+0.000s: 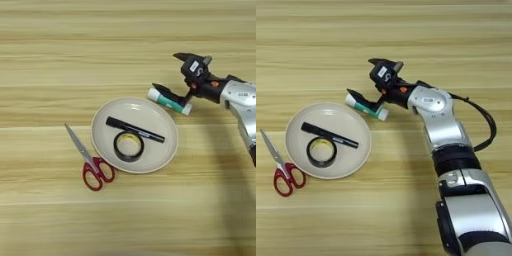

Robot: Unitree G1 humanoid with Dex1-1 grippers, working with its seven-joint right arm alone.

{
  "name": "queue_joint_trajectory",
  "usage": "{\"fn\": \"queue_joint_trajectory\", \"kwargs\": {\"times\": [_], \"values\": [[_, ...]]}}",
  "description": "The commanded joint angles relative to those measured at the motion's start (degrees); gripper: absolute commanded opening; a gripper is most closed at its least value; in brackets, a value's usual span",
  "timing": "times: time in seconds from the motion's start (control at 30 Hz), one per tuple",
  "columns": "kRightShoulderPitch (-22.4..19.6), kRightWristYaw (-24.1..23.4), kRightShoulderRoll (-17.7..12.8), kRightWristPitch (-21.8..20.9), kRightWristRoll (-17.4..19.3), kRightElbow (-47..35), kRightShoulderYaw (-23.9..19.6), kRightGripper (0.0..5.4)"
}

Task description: Move the objects on the table

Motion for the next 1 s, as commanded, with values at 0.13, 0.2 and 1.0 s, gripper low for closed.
{"fn": "queue_joint_trajectory", "kwargs": {"times": [0.13, 0.2, 1.0], "values": [[-3.87, -0.93, -1.50, 0.12, 1.04, -3.16, -1.23, 5.37], [-3.88, -0.90, -1.47, 0.15, 1.05, -3.13, -1.22, 5.37], [4.64, 13.75, -1.23, 1.57, 7.88, -15.94, 1.39, 5.37]]}}
